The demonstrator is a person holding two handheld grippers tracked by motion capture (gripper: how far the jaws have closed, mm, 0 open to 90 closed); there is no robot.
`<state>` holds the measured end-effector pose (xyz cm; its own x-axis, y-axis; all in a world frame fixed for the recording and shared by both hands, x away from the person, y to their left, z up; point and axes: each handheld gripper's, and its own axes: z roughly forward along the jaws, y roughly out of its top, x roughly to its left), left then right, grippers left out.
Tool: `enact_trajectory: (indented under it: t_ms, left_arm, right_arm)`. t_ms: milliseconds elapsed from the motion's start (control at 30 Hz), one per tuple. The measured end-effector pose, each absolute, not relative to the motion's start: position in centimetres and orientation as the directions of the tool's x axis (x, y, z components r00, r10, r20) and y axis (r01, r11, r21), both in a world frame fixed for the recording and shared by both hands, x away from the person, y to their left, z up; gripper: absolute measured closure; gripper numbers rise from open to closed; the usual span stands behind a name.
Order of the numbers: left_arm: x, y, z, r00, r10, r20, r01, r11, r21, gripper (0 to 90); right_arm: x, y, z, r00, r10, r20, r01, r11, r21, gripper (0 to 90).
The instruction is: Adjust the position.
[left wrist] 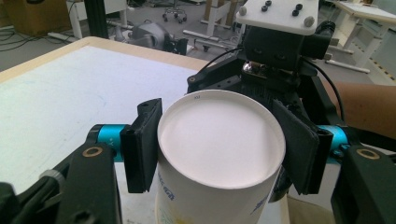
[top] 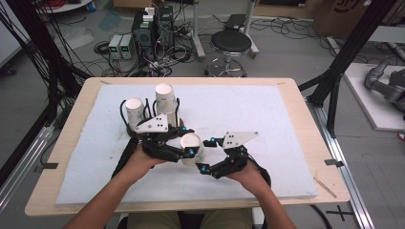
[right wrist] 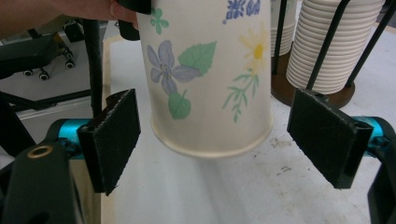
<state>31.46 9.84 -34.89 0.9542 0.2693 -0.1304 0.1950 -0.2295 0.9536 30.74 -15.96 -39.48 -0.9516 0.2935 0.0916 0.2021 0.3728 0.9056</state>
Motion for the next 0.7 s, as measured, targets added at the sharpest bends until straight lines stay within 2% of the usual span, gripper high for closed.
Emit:
enact_trajectory:
  t_ms: [467, 533, 700]
  left_arm:
    - [31.2, 8.4, -35.1, 0.965, 0.225, -0.137, 0.187, -0.222, 0.957, 36.7]
    - [31.2, 8.3, -35.1, 0.964, 0.224, -0.142, 0.191, -0.214, 0.958, 36.7]
    - [31.2, 8.2, -35.1, 0.965, 0.224, -0.139, 0.188, -0.217, 0.958, 36.8]
  right_arm:
    - [30.6, -15.7, -39.9, -0.953, 0.288, 0.093, 0.200, 0.372, 0.906, 18.0]
    - [30.6, -15.7, -40.0, -0.955, 0.281, 0.090, 0.196, 0.375, 0.906, 21.9]
    - [30.7, -15.8, -40.2, -0.960, 0.269, 0.081, 0.182, 0.379, 0.907, 25.3]
